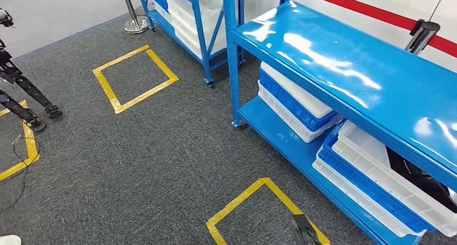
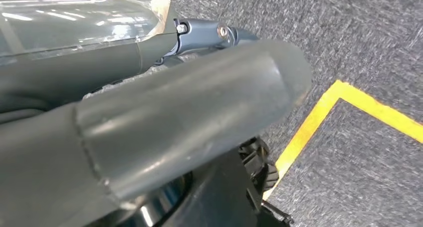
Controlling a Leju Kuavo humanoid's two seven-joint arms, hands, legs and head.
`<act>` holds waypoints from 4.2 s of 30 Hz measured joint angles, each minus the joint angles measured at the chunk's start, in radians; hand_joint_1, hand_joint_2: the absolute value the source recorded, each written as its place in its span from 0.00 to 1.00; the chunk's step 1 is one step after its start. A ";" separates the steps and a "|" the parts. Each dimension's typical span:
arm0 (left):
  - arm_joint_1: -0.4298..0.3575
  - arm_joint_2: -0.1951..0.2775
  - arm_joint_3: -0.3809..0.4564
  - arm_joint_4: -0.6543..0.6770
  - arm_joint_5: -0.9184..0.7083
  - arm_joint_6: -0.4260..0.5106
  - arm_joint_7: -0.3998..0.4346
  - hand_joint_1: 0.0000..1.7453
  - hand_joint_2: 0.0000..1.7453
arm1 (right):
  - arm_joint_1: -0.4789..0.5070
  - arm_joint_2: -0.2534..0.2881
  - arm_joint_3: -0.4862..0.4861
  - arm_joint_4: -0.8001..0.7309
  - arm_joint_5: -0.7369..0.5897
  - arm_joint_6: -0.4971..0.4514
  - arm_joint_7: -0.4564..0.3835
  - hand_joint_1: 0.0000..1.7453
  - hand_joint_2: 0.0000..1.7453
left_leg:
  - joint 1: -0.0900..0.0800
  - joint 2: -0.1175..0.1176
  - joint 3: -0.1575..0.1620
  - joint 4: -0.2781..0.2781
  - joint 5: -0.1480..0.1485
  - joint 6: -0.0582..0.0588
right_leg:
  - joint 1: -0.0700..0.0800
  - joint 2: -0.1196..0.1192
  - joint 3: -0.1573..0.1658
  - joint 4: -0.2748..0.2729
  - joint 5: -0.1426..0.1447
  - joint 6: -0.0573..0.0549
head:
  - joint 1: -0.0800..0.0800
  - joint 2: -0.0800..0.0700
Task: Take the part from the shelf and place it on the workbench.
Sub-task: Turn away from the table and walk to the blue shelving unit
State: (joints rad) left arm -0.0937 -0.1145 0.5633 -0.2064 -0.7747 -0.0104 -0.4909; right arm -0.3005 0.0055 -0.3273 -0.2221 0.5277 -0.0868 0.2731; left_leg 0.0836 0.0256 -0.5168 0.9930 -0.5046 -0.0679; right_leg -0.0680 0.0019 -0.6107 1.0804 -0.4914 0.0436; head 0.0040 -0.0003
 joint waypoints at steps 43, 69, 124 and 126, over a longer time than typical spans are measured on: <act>-0.009 -0.003 -0.001 -0.005 -0.005 -0.003 -0.006 0.00 0.00 | 0.001 0.003 -0.015 -0.004 0.016 0.011 -0.004 0.00 0.00 | -0.105 -0.029 -0.117 0.073 0.055 0.143 | 0.053 0.016 0.042 -0.024 -0.015 -0.027 | -0.021 0.000; -0.007 -0.013 -0.001 -0.007 -0.005 0.011 -0.009 0.00 0.00 | -0.008 -0.002 -0.017 -0.006 0.028 0.012 -0.002 0.00 0.00 | -0.064 -0.028 -0.198 0.285 -0.059 0.067 | 0.038 0.000 0.052 -0.081 0.031 -0.043 | -0.024 0.000; 0.034 -0.016 0.075 -0.007 0.049 0.107 0.000 0.00 0.00 | 0.267 0.111 0.002 0.001 0.095 -0.054 -0.232 0.00 0.00 | -0.093 0.052 -0.017 0.029 -0.008 0.091 | 0.055 -0.024 0.080 -0.100 0.017 -0.044 | -0.018 0.000; 0.035 -0.017 0.077 -0.007 0.049 0.107 0.000 0.00 0.00 | 0.267 0.111 0.002 0.001 0.095 -0.053 -0.232 0.00 0.00 | -0.082 0.001 -0.060 0.135 -0.073 0.076 | 0.051 -0.004 0.083 -0.102 0.021 -0.051 | -0.020 0.000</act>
State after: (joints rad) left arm -0.0583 -0.1311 0.6399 -0.2134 -0.7258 0.0966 -0.4906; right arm -0.0334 0.1168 -0.3250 -0.2213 0.6230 -0.1401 0.0408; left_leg 0.0011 0.0266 -0.5770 1.1285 -0.5774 0.0076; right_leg -0.0174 -0.0022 -0.5274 0.9788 -0.4700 -0.0076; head -0.0158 -0.0002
